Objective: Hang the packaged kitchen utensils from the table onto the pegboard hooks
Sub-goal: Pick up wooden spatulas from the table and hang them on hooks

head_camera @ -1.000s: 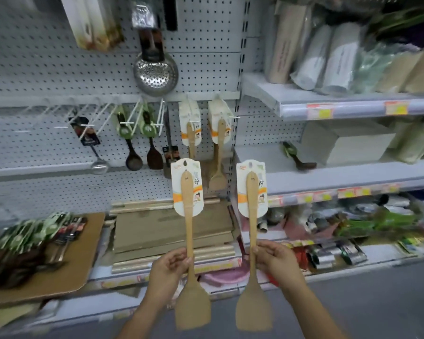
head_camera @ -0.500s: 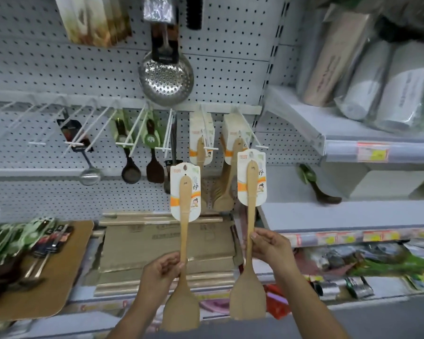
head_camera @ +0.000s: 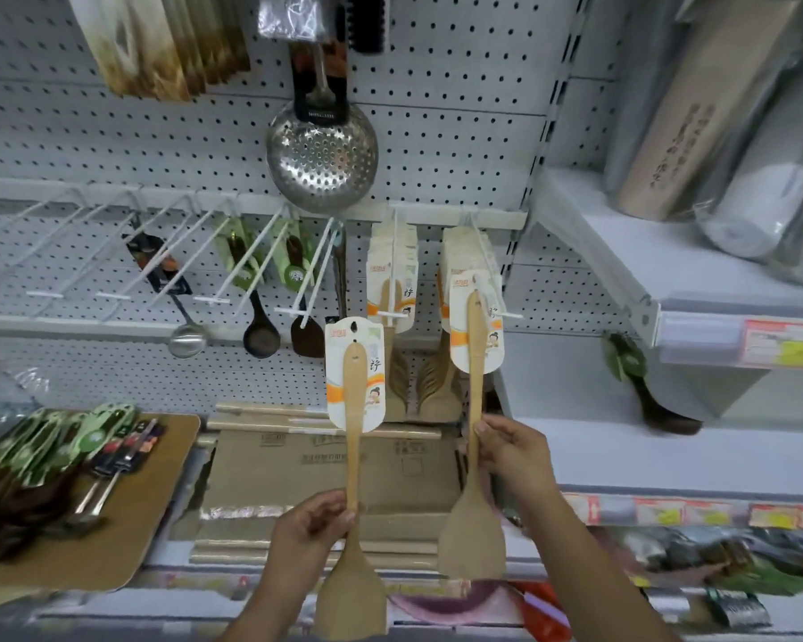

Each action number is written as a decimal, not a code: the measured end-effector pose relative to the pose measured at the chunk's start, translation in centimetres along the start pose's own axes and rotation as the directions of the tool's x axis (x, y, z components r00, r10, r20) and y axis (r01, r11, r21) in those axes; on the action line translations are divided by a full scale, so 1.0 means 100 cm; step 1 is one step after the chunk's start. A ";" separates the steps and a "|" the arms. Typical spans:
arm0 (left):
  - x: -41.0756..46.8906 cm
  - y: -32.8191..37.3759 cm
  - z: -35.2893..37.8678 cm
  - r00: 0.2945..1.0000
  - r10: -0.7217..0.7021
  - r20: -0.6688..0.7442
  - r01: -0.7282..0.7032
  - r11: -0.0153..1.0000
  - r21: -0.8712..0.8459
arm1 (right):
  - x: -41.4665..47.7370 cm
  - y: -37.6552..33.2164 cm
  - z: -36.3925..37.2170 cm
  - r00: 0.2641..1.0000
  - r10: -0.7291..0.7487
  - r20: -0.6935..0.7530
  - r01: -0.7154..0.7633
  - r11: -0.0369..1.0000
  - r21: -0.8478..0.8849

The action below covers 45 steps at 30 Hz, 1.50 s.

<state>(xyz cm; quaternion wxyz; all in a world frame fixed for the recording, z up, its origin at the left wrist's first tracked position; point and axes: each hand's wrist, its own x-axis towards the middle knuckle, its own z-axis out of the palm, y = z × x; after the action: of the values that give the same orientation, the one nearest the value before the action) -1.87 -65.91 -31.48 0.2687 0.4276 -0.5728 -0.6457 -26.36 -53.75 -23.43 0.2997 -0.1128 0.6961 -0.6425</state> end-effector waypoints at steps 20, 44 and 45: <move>-0.019 -0.010 0.032 0.996 -0.009 0.091 0.012 0.999 -0.034 | 0.033 -0.024 0.016 0.985 -0.023 0.173 0.034 0.998 -0.058; -0.014 -0.003 0.033 0.989 0.023 0.149 -0.005 0.993 -0.118 | -0.020 -0.055 0.065 0.931 -0.128 0.341 0.146 0.989 -0.027; -0.015 -0.004 0.033 0.989 0.024 0.149 -0.005 0.993 -0.122 | -0.021 -0.055 0.064 0.930 -0.129 0.344 0.147 0.989 -0.026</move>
<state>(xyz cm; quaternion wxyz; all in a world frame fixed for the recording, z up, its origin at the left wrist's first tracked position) -3.92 -62.95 -31.55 0.2549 0.3566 -0.5543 -0.7075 -22.34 -58.77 -17.57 0.3670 -0.2786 0.6402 -0.6147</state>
